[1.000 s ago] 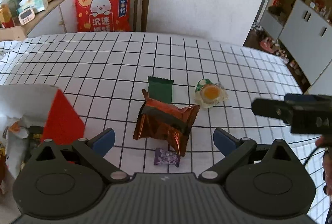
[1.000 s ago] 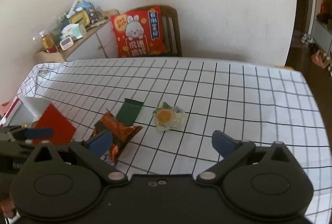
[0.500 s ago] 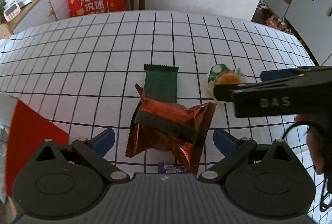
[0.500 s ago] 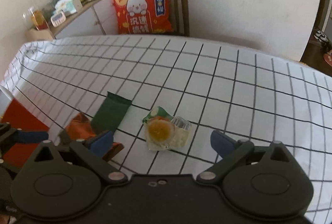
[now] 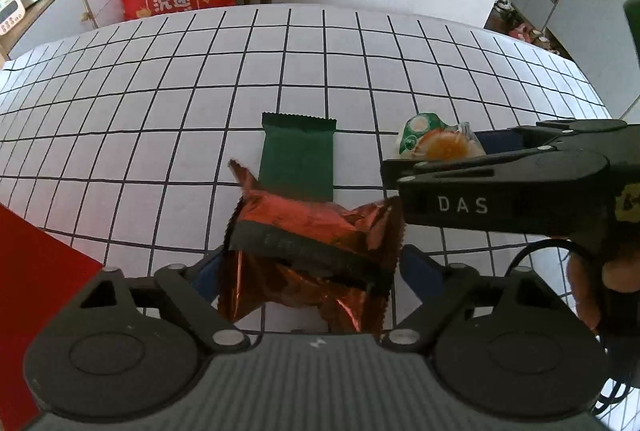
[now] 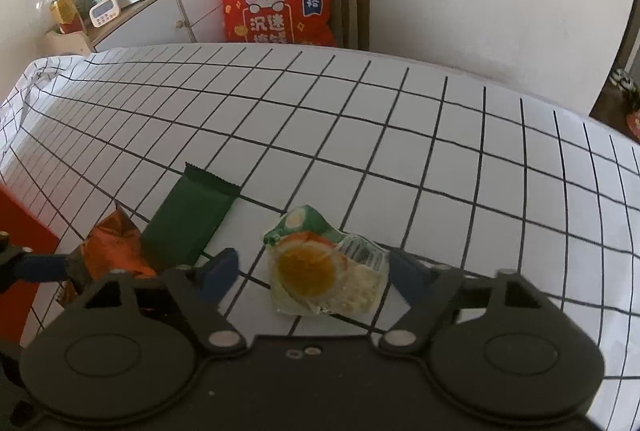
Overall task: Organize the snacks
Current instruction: 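Grasp the brown-orange bag with the left tool while the right grasps the round candy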
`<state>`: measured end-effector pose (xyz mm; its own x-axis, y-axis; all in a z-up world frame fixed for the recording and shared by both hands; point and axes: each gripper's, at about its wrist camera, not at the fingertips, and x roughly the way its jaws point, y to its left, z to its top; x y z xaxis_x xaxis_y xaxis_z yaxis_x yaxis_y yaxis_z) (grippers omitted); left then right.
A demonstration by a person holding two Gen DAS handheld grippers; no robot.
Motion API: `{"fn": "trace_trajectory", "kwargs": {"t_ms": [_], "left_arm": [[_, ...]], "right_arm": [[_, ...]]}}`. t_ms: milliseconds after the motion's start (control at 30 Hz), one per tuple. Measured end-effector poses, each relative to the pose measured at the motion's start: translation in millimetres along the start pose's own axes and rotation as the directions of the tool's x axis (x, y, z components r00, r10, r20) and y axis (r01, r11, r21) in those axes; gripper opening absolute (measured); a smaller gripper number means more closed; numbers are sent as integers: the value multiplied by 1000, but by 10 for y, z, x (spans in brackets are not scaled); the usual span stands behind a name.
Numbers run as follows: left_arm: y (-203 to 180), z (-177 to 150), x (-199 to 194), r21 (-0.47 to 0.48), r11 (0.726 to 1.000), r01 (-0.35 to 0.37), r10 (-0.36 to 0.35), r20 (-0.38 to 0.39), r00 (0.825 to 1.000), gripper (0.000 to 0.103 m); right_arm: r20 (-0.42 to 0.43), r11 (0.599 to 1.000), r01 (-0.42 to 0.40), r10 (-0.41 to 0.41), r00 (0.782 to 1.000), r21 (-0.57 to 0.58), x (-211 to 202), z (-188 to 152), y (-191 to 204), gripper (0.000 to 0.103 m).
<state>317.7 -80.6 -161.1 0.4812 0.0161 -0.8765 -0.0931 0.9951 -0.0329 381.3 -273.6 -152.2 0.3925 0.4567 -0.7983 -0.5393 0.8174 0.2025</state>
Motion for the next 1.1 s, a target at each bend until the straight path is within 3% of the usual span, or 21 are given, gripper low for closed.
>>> {"fn": "trace_trajectory", "kwargs": {"t_ms": [100, 167, 233, 333, 600, 1100], "left_arm": [[-17, 5, -4, -3, 1000, -5, 5, 10, 1000, 88], [0, 12, -16, -16, 1000, 5, -5, 15, 1000, 81], [1, 13, -46, -20, 1000, 8, -8, 21, 1000, 66], [20, 12, -77, -35, 999, 15, -15, 22, 1000, 58], [59, -81, -189, -66, 998, 12, -11, 21, 1000, 55], [79, -296, -931, -94, 995, 38, -32, 66, 997, 55]], "right_arm": [[8, 1000, 12, -12, 1000, -19, -19, -10, 15, 56], [9, 1000, 3, -3, 1000, -16, -33, -20, 4, 53], [12, 1000, 3, -3, 1000, -13, -44, -29, 3, 51], [15, 1000, 0, 0, 1000, 10, -86, -59, -20, 49], [24, 999, -21, 20, 1000, 42, -330, -165, -14, 41], [85, 995, -67, 60, 995, 80, -1139, -344, 136, 40]]}}
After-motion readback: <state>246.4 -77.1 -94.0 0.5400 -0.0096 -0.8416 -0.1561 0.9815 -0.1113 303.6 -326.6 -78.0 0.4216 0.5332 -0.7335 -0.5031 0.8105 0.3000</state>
